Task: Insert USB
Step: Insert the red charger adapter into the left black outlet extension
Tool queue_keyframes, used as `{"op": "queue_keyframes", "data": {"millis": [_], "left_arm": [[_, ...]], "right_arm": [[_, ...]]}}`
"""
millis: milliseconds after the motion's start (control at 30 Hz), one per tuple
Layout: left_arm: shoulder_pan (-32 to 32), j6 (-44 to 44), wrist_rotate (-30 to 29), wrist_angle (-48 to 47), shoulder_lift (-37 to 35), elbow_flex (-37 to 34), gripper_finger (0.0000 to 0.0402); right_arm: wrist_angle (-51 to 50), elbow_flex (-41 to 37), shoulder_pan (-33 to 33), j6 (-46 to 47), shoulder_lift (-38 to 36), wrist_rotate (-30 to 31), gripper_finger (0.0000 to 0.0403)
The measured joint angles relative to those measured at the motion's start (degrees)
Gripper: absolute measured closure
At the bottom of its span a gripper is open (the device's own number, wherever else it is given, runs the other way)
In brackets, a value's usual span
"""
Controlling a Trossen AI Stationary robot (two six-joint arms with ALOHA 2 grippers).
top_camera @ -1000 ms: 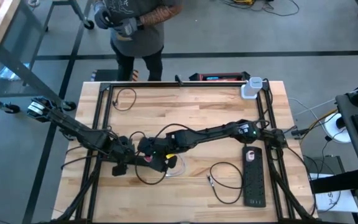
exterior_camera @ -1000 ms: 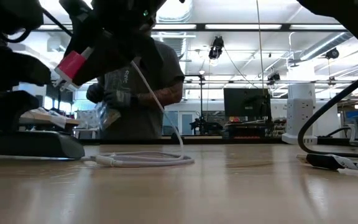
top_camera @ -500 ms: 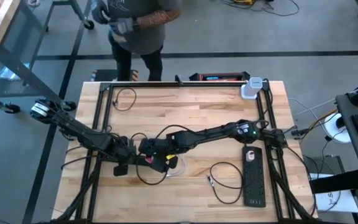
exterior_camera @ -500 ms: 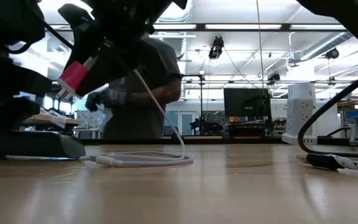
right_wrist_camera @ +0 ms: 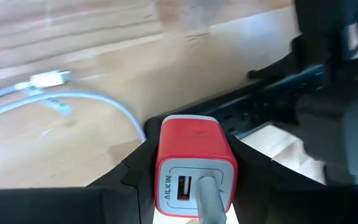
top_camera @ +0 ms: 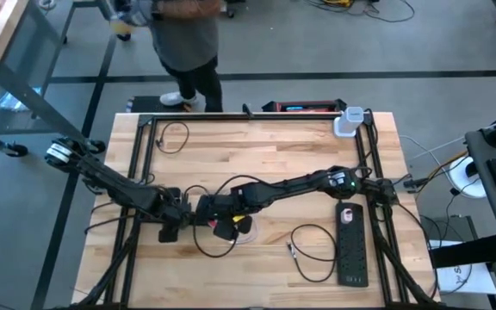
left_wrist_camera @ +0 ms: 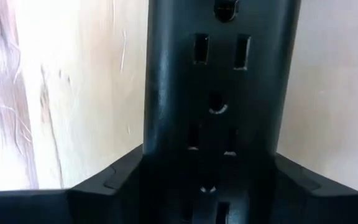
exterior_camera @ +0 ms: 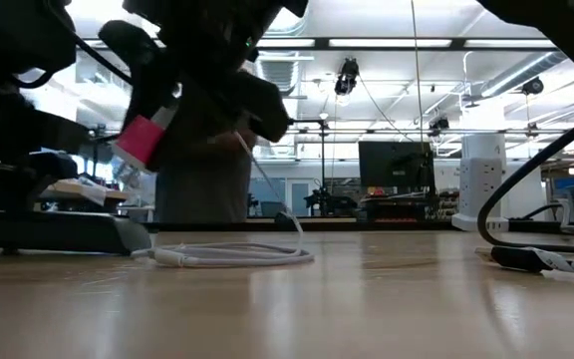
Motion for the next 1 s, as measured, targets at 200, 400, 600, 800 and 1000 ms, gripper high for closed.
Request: {"op": "queue_keyframes", "data": {"millis": [200,400,600,800,1000], "left_arm": [[0.0,4.3,-1.3,3.3,3.3,2.7,0.019],[0.0,8.9,-2.0,8.6,7.0,5.2,0.0191],[-0.1,11.8,-3.2,10.8,9.8,6.9,0.0191],[-1.1,13.3,-5.2,12.4,10.5,7.6,0.0191],[-2.5,13.7,-6.1,16.1,10.4,7.3,0.0191]], "right_arm": [[-3.4,0.0,0.7,-0.4,0.0,0.0,0.0267],[-7.5,0.0,2.0,-0.6,-0.1,0.0,0.0267],[-9.6,0.0,2.7,-0.5,-0.3,1.0,0.0267],[-10.4,0.0,3.1,-0.6,-0.4,0.7,0.0267],[-9.5,0.0,4.0,-0.8,-0.2,1.1,0.0267]]}}
